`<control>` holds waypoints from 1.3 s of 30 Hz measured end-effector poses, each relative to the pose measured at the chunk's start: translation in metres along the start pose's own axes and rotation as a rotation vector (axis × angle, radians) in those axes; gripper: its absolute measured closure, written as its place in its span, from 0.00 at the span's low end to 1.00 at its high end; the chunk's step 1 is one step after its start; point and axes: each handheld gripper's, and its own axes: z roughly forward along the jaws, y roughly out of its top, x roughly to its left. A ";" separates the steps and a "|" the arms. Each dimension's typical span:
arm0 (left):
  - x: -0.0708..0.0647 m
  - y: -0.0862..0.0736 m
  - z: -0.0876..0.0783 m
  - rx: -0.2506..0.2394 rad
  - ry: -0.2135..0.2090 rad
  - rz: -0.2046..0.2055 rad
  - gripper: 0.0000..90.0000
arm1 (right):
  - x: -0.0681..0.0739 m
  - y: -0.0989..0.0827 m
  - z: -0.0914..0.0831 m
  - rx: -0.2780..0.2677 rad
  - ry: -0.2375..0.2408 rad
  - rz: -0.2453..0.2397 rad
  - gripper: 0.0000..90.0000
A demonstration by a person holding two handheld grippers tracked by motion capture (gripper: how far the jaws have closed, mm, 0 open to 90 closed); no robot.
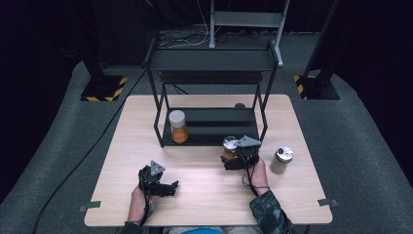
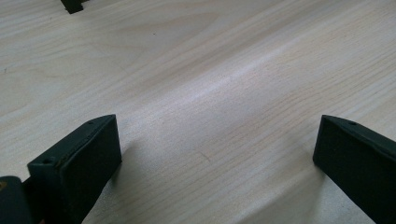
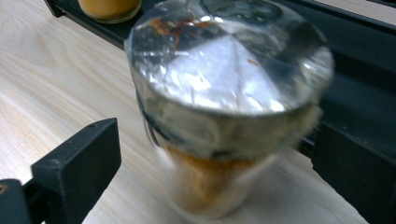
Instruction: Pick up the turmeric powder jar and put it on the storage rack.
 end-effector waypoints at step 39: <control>0.000 0.000 0.000 0.000 0.000 0.000 0.00 | -0.007 -0.011 0.018 -0.035 0.033 0.008 0.34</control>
